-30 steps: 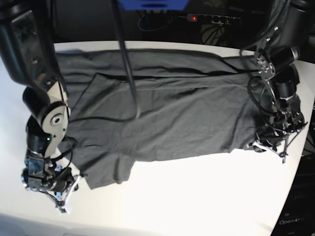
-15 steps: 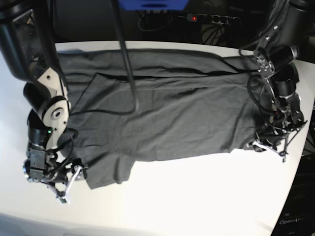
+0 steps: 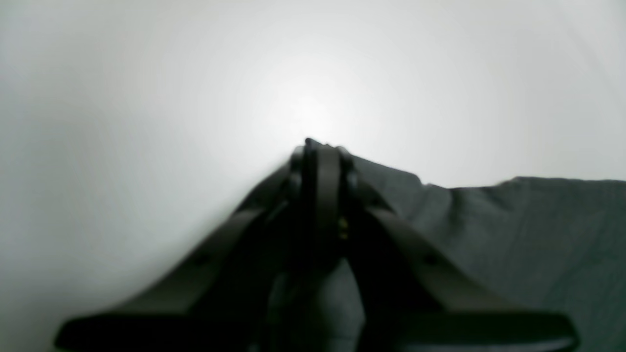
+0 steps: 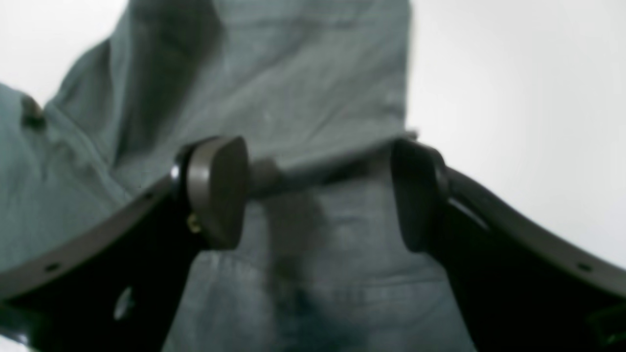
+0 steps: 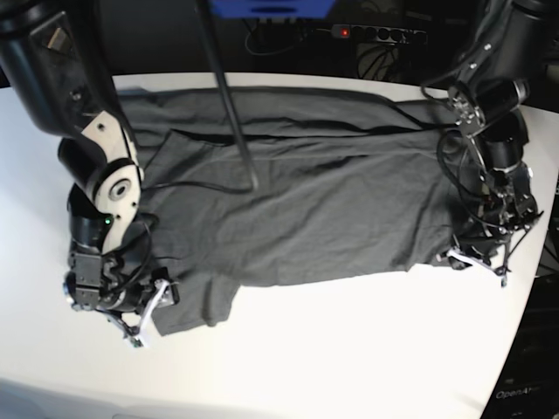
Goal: Fold the T-shirt properly
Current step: 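Reach the right gripper to the other hem corner and grasp it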
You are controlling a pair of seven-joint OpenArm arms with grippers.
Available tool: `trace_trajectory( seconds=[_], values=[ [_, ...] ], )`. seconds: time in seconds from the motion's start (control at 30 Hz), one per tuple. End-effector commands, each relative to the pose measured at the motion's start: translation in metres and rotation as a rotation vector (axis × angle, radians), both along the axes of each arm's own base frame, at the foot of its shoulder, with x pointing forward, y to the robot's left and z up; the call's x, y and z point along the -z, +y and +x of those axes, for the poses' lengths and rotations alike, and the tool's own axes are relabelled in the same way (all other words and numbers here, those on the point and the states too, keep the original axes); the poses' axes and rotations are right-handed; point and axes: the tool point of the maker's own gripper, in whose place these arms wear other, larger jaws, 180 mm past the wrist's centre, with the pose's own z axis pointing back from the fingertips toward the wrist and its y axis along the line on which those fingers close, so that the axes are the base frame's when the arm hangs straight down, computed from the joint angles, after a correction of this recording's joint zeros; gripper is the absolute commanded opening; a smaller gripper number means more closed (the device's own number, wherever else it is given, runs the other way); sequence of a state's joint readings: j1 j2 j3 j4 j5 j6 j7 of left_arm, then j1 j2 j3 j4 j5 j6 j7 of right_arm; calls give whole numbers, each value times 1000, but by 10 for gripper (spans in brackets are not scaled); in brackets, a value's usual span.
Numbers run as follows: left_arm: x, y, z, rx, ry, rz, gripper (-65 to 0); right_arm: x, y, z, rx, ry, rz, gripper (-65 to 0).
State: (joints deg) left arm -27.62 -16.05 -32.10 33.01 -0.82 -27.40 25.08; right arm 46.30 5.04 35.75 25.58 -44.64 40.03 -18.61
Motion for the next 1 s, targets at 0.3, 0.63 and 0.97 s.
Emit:
trace_trajectory(
  seconds=[0.3, 0.63, 0.97],
  values=[
    [34, -15, -33, 63, 195, 14, -626, -34, -3, 28, -35, -112, -38, -200],
    [35, -22, -32, 70, 194, 4, -626, -33, -17, 25, -55, -138, -78, -200],
    [36, -30, -30, 77, 192, -8, -626, -39, -12, 31, -87, -183, -88, -200]
  ],
)
